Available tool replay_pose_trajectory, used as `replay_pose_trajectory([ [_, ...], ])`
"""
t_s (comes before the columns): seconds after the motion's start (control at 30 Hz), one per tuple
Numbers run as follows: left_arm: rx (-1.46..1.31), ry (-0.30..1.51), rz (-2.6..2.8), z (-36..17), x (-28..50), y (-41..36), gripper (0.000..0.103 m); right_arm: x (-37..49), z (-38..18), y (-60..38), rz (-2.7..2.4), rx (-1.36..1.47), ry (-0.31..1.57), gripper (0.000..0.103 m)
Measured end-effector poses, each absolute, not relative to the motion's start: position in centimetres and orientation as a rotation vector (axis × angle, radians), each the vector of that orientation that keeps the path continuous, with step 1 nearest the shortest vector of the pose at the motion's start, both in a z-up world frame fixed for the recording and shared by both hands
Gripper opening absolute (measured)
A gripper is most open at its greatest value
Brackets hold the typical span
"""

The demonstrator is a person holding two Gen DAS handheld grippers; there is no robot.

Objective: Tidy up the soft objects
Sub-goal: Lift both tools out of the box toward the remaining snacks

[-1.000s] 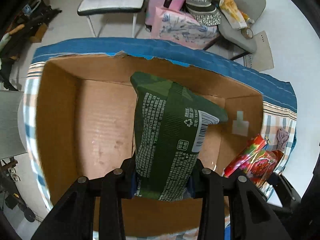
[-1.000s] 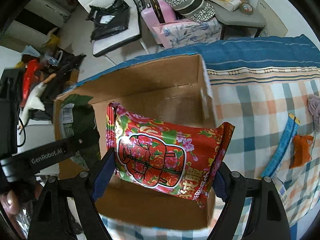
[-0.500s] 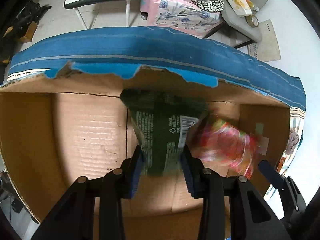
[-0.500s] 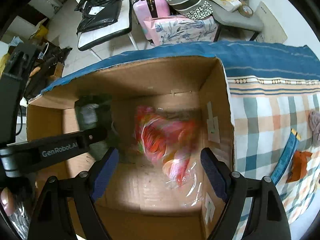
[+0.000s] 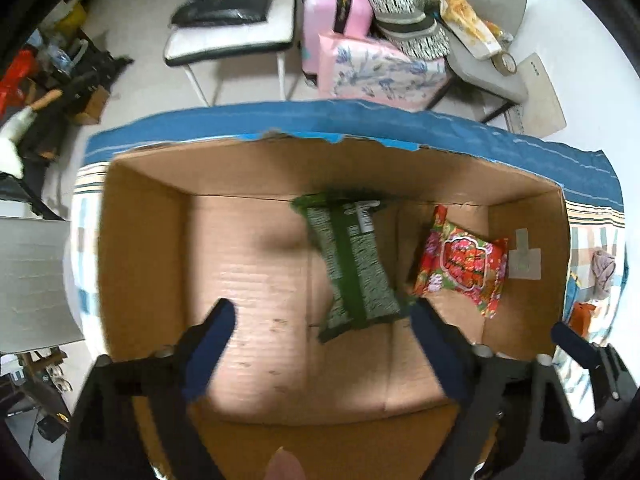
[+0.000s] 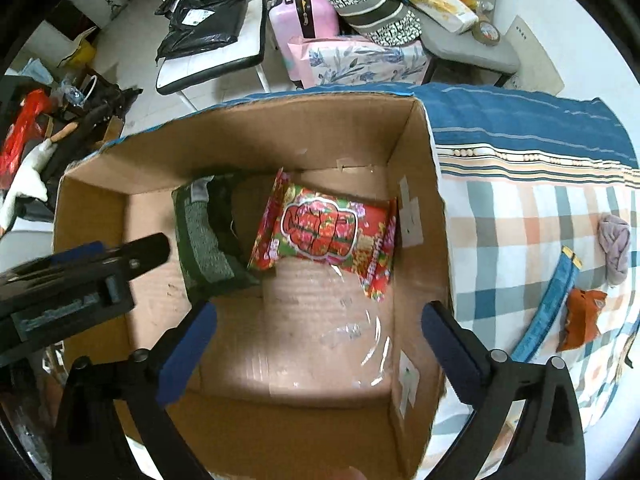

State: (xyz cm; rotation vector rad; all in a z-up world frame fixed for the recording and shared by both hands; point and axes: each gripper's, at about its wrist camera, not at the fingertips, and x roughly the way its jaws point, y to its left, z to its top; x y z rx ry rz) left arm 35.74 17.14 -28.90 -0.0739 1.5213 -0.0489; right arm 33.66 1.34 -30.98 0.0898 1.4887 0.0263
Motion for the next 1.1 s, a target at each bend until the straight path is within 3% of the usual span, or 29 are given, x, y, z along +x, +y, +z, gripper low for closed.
replay_pose_trajectory([
  [0.17, -0.025, 1.442, -0.016, -27.0, 33.0, 18.0, 0.101, 31.3, -29.4, 1.8, 0.028, 0.064, 1.451, 0.103],
  [0.73, -0.021, 1.156, 0.039, -18.2, 24.6, 18.8, 0.103, 23.1, -20.5, 2.5, 0.077, 0.017, 1.279, 0.103],
  [1.1, 0.047, 1.064, -0.014, -13.6, 21.0, 11.8, 0.102, 18.2, -16.7, -5.0, 0.084, 0.120, 1.124, 0.103],
])
